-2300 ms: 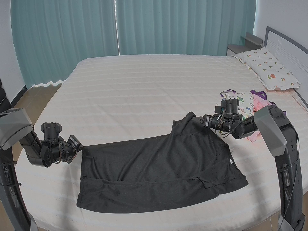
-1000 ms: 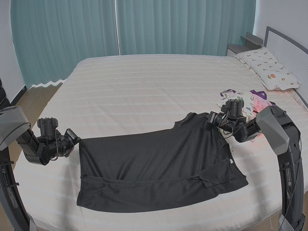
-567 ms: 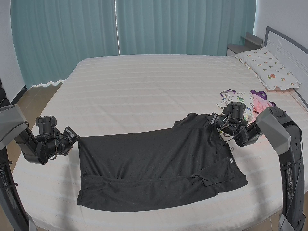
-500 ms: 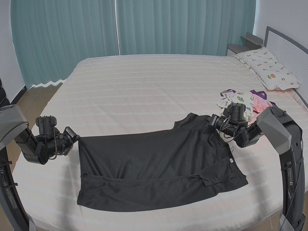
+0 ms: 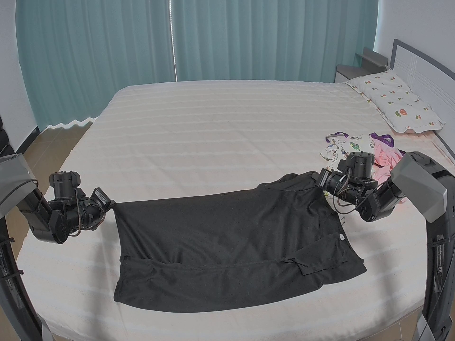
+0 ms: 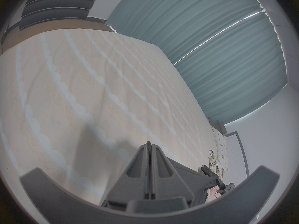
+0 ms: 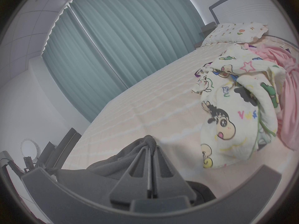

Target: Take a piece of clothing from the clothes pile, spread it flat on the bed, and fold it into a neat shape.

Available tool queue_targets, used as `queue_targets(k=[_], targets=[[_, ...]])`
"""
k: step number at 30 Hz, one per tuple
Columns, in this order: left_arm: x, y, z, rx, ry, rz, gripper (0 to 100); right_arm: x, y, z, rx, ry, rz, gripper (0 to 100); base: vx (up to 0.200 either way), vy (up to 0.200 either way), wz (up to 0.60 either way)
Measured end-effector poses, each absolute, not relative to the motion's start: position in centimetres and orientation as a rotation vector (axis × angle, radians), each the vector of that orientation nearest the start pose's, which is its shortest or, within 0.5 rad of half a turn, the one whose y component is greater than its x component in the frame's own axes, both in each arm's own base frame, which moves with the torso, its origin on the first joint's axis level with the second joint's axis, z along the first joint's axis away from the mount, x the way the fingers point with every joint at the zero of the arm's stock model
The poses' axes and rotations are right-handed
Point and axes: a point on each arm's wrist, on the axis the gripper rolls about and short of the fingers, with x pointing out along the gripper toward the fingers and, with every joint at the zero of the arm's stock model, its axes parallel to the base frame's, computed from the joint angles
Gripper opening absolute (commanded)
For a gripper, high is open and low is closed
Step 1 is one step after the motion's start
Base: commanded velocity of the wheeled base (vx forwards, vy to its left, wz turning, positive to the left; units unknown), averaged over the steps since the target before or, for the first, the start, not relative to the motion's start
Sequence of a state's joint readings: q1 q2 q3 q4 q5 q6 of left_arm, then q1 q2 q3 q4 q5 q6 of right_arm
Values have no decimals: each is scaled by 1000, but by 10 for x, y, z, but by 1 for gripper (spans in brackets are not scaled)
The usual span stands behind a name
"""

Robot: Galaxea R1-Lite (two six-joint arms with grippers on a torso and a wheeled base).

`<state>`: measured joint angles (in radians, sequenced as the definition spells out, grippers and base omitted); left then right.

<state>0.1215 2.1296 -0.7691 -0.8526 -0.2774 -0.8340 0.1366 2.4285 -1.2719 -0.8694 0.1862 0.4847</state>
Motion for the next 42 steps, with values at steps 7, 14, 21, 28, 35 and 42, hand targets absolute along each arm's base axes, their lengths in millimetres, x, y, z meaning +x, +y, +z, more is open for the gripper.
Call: queue_targets(k=[7,14,21,28,35,42], targets=[[345,38,46,-902,559,75,0,436,57,42,492,396,249,0,0,0,0],[329,36,42,-867,595,75,0,411,50,43,488,429,252,0,0,0,0],[309,33,36,-827,605,61,0,386,45,34,456,480,262,0,0,0,0],[287,30,24,-775,651,57,0,357,39,16,386,533,268,0,0,0,0],[267,26,11,-742,714,60,0,333,35,-2,329,565,271,0,0,0,0],[256,24,-2,-713,755,56,0,323,33,-13,309,583,271,0,0,0,0]])
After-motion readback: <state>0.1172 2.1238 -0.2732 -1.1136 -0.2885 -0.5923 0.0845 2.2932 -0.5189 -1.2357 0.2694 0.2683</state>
